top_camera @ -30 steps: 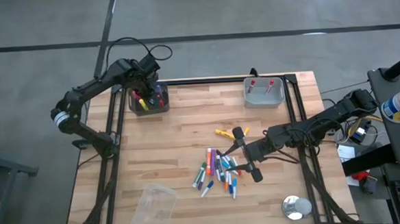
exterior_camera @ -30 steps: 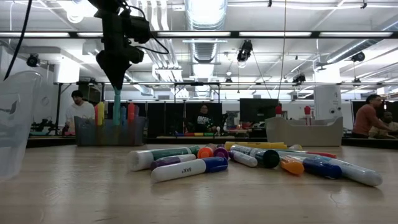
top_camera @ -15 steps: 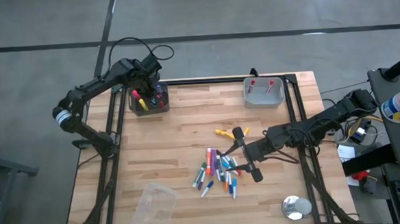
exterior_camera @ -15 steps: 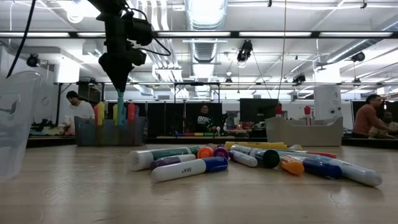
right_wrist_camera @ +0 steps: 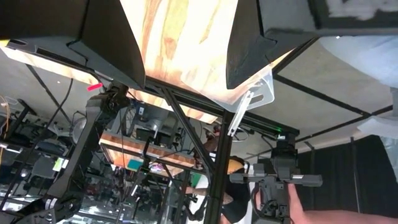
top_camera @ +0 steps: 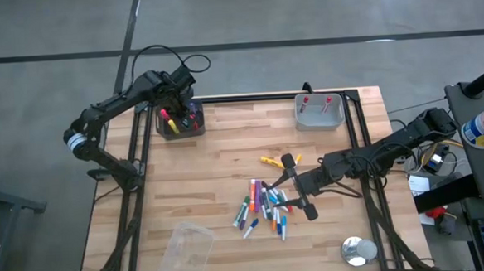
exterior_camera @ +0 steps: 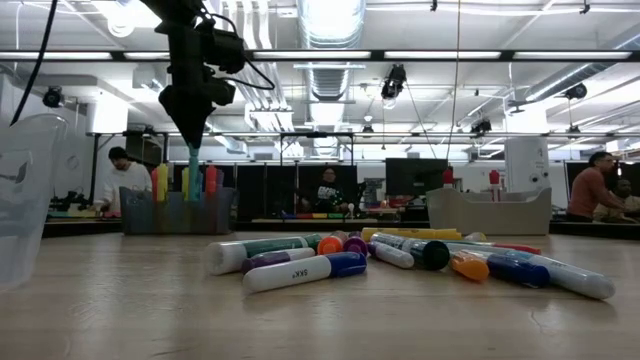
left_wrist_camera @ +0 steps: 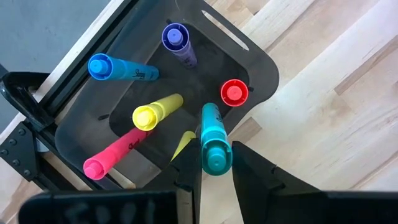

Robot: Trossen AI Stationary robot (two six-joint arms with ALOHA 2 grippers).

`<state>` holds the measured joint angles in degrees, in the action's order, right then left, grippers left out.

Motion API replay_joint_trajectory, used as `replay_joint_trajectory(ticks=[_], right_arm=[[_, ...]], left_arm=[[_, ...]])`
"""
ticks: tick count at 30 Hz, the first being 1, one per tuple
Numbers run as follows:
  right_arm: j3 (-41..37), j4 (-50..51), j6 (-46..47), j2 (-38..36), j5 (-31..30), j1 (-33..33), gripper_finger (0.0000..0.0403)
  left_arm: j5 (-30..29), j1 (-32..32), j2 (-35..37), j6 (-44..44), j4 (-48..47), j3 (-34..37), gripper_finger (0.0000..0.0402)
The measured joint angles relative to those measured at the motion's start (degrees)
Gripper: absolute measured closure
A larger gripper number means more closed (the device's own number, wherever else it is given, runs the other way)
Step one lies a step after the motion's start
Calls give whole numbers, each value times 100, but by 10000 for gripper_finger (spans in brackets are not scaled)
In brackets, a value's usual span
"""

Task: Pick & Place Markers
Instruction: Put the light blue highlighter pen into the black bin

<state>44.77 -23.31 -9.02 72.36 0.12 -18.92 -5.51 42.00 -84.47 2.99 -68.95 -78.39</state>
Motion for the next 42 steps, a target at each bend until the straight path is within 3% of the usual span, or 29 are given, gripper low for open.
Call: replay_joint_trajectory(ticks=[42], right_arm=[[0,-2,2,0,9,-37,183]], left_arm=[[77,113,4,-151,636,754,333]])
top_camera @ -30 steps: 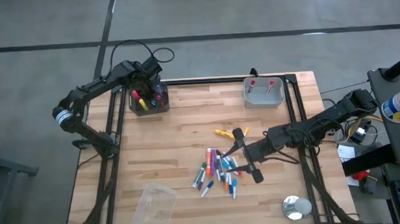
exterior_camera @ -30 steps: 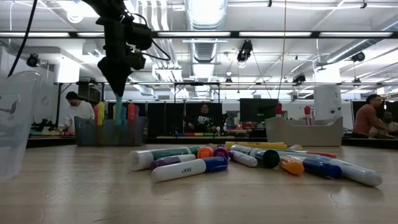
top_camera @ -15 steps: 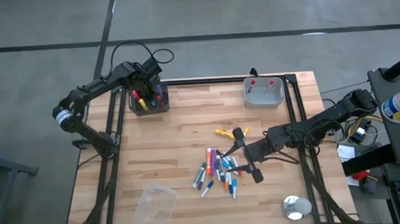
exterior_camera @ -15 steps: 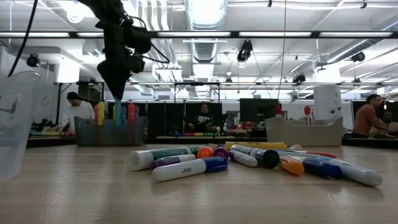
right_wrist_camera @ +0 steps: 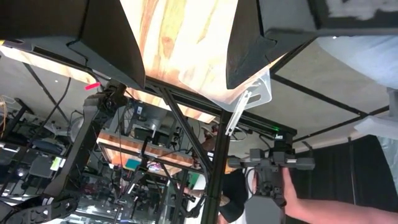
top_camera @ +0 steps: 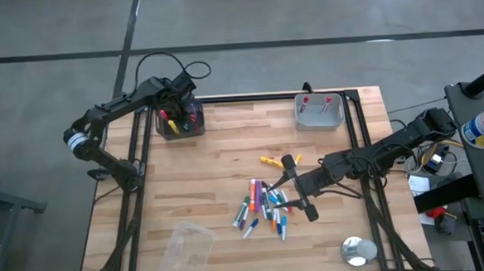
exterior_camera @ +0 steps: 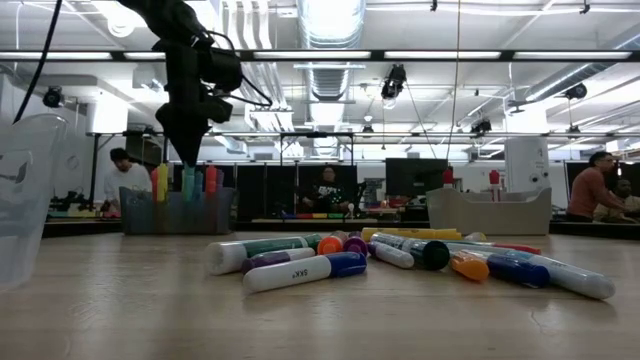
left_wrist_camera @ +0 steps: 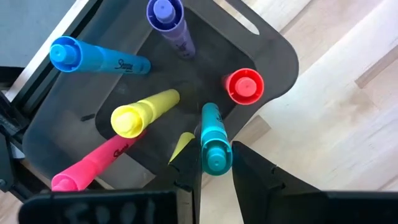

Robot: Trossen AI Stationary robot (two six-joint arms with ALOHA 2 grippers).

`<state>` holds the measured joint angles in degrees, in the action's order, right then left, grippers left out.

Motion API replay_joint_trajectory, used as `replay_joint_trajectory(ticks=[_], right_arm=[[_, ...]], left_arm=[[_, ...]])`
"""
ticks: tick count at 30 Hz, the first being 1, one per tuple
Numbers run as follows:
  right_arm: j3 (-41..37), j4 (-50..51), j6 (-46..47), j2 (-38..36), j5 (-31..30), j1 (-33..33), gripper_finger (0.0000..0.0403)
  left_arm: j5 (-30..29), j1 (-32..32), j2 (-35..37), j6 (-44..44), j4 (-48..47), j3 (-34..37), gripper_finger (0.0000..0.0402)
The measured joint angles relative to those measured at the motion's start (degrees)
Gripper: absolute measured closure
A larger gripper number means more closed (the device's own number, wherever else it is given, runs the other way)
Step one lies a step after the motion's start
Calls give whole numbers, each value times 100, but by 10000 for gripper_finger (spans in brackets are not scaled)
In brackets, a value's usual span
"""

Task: Pick & Place Markers
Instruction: Put the light blue highlighter pen into the black bin

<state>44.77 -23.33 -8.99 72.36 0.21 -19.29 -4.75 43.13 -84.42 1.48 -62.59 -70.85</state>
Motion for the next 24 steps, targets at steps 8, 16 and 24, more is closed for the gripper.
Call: replay_joint_trajectory(ticks=[8,16,24], right_arm=[[0,0,2,0,-2,0,184],[0,0,2,0,-2,0,184],[2,0,2,0,-2,0,184]], left_arm=[[2,39,2,0,5,0,333],[2,68,2,-28,12,0,333],[124,70,4,-22,114,37,333]])
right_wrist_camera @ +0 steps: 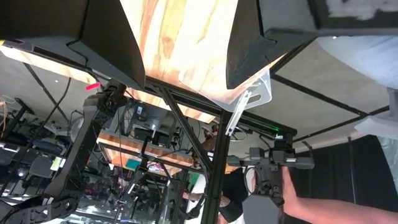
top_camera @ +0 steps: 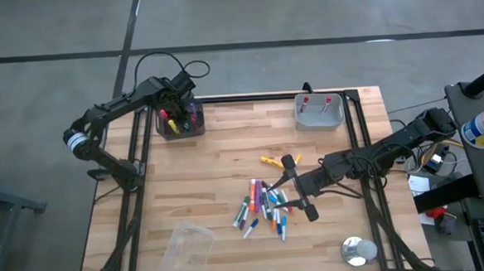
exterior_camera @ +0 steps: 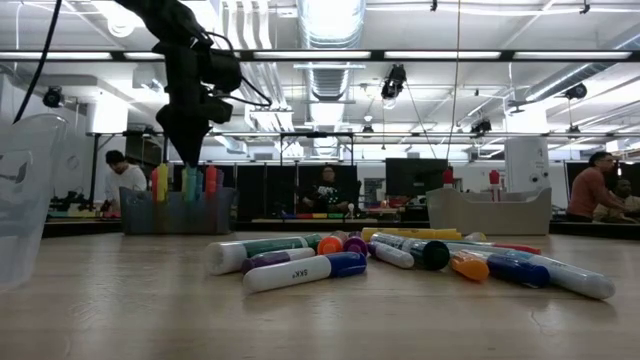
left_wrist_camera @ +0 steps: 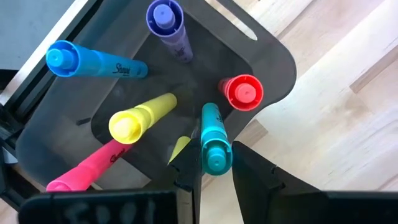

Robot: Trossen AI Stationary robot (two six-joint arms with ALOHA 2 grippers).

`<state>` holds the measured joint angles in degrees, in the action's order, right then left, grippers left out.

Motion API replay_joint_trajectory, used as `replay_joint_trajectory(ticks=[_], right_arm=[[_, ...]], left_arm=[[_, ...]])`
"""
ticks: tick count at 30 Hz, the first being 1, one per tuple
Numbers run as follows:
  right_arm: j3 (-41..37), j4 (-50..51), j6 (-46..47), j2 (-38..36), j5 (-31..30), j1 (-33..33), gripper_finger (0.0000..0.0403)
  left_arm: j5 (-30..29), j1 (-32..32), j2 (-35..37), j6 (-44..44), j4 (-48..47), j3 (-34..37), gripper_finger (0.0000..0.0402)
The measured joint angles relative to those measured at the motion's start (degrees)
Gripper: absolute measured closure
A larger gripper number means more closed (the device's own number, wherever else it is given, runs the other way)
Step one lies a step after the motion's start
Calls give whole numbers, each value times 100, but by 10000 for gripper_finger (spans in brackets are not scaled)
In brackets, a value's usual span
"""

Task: Pick & Place Markers
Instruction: Put the light blue highlighter pen into the black bin

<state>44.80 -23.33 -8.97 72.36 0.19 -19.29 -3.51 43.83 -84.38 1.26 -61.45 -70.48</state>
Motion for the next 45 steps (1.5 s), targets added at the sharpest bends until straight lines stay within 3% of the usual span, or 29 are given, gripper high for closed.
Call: replay_joint_trajectory(ticks=[45], right_arm=[[0,-7,0,0,-2,-48,184]], left_arm=[[-43,31,7,79,100,226,332]])
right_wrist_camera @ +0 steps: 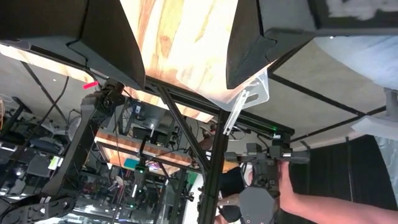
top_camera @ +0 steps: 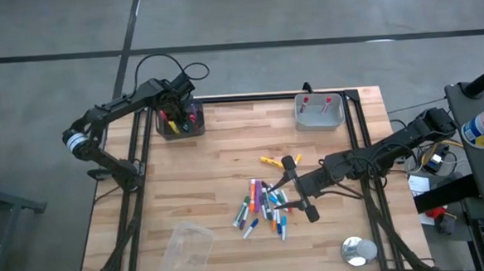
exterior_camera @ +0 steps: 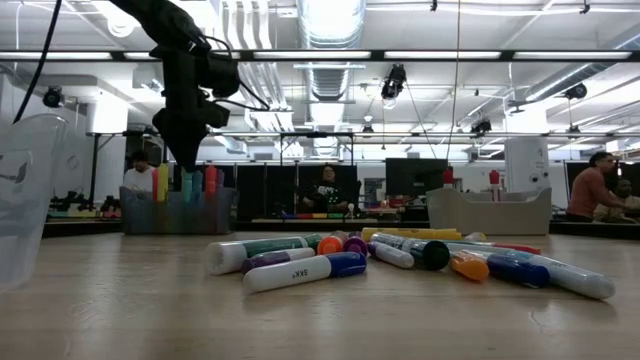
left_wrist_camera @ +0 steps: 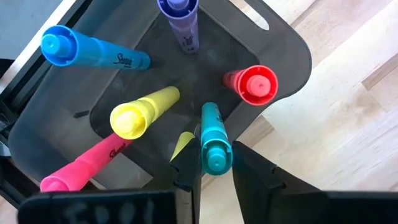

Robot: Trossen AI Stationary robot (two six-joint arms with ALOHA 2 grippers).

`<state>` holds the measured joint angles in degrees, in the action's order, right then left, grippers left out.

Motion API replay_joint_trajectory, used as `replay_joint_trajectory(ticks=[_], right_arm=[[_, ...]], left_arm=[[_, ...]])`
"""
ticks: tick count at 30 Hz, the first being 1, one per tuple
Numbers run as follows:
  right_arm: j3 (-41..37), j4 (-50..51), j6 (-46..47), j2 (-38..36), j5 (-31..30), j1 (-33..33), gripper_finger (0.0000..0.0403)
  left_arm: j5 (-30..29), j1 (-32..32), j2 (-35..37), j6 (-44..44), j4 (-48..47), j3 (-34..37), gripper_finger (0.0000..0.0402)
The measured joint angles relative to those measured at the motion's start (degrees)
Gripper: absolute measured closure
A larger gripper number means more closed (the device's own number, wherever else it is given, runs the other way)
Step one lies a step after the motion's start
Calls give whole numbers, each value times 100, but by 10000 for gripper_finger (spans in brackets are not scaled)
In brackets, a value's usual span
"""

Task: Pick & Place Markers
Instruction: Put the light blue highlighter pen into the black bin

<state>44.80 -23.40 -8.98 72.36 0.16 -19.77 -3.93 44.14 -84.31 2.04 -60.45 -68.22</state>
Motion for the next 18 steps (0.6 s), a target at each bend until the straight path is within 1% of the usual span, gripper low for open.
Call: replay_joint_trajectory(ticks=[11,18], right_arm=[[0,-2,0,0,0,1,184],[0,0,0,0,0,0,184]], left_arm=[[11,0,-11,56,-14,23,303],[10,0,-9,55,-10,23,296]])
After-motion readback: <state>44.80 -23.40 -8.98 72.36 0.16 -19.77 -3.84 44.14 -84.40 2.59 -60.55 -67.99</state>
